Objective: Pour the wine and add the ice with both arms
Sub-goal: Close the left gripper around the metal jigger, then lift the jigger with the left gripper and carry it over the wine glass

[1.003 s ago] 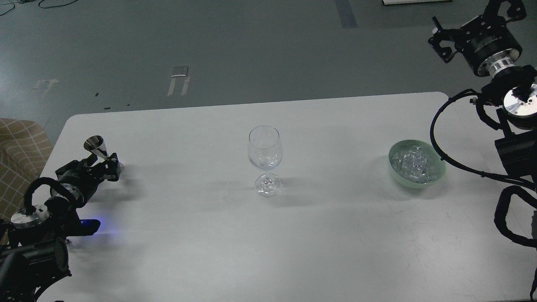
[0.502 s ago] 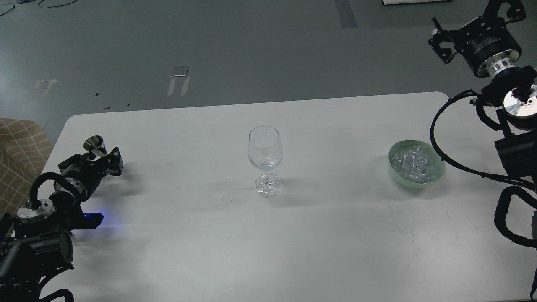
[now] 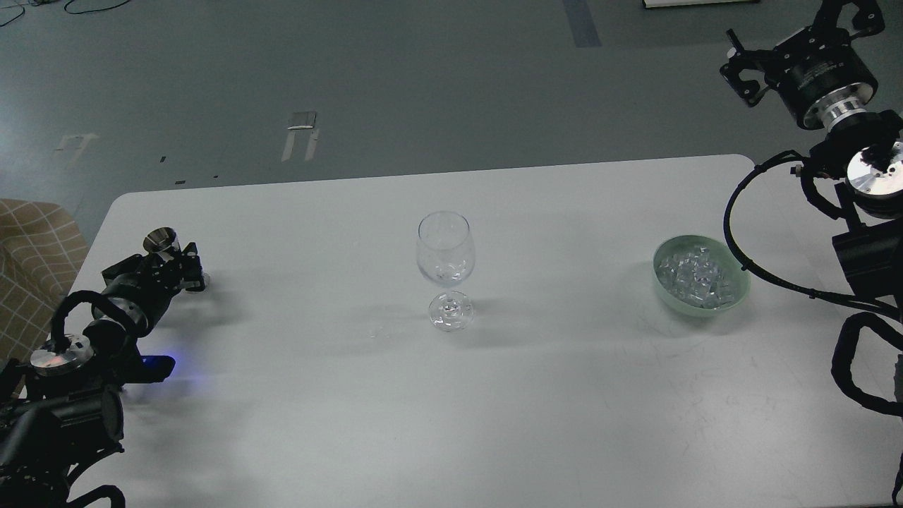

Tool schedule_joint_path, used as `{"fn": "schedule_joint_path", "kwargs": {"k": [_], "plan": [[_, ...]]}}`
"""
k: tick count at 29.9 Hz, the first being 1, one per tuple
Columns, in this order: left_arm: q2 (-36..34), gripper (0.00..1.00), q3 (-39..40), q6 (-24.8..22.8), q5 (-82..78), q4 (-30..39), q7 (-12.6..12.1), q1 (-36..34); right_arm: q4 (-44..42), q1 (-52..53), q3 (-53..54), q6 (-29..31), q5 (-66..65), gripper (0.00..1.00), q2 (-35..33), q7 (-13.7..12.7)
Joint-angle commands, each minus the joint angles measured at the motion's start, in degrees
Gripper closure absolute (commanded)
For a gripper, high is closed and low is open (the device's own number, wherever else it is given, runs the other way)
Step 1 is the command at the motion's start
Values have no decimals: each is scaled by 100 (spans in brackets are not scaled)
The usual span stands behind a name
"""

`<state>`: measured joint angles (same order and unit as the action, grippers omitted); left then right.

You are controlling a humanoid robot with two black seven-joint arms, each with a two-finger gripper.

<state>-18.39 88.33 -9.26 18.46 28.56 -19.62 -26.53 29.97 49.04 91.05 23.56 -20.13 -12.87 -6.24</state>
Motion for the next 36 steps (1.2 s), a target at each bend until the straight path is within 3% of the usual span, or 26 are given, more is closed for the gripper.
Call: {"fn": "schedule_joint_path", "kwargs": {"k": [1, 8, 12, 16, 31, 36], "plan": [[2, 67, 0, -6, 0, -8, -7, -2, 0, 0, 0, 0, 0, 0, -5, 0], [20, 68, 0, -15, 0, -70, -7, -2, 0, 0, 0, 0, 0, 0, -5, 0], [20, 77, 0, -32, 0, -70, 2, 7, 0, -9, 0, 0, 0, 0, -5, 0], [11, 80, 0, -217, 0, -70, -7, 16, 0, -9, 0, 0, 0, 0, -5, 0], [-7, 80, 26, -261, 9, 53, -25, -10, 18, -17, -9, 0, 0, 0, -40, 0], [11, 81, 53, -357, 35, 430, -104, 7, 26, -17, -9, 0, 0, 0, -66, 0]]}}
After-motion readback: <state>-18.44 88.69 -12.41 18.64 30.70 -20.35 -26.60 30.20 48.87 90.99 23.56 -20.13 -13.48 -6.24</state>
